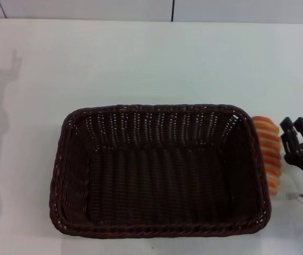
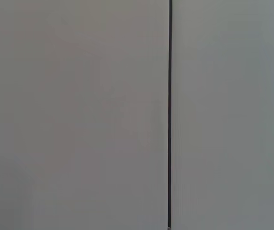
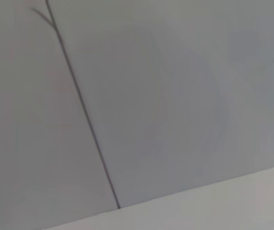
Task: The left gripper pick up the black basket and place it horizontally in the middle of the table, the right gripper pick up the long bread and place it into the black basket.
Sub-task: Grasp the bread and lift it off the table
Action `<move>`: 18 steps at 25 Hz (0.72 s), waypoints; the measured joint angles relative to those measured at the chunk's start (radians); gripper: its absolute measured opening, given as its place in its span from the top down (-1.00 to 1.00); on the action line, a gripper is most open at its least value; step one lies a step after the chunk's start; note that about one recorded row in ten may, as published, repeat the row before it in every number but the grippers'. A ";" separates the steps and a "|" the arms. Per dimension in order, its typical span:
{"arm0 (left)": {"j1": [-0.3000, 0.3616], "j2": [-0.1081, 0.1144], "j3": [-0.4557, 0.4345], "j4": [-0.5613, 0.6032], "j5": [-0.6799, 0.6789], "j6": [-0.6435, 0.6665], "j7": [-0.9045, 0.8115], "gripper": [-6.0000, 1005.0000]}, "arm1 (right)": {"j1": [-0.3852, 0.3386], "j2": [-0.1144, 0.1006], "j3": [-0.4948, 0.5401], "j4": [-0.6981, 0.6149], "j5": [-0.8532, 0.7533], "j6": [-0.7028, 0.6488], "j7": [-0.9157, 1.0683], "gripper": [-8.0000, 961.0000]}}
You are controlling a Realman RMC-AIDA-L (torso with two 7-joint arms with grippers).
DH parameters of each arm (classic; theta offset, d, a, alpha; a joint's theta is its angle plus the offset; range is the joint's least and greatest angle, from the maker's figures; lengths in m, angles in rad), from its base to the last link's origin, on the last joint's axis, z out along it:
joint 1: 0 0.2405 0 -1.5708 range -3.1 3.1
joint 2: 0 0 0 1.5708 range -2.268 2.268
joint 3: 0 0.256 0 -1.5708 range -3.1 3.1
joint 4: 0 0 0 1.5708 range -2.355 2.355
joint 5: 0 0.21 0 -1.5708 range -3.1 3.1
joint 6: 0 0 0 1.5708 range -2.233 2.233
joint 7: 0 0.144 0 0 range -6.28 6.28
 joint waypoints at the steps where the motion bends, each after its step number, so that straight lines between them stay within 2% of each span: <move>1: 0.000 0.000 0.000 0.000 0.000 0.000 0.000 -0.58 | -0.001 0.000 0.001 -0.002 -0.001 -0.002 0.000 0.03; 4: -0.001 0.001 0.000 0.000 0.008 -0.003 0.000 -0.58 | 0.006 -0.003 -0.016 -0.004 -0.027 -0.036 0.000 0.16; 10: -0.001 0.002 0.000 -0.005 0.009 -0.013 0.000 -0.58 | 0.000 -0.002 -0.025 0.004 -0.036 -0.078 -0.004 0.66; 15: 0.000 0.003 0.001 -0.009 0.010 -0.023 0.000 -0.58 | -0.006 -0.001 -0.041 0.002 -0.036 -0.068 0.000 0.55; 18: 0.000 0.003 0.000 -0.010 0.010 -0.024 0.000 -0.58 | -0.008 0.000 -0.042 0.002 -0.036 -0.044 0.000 0.30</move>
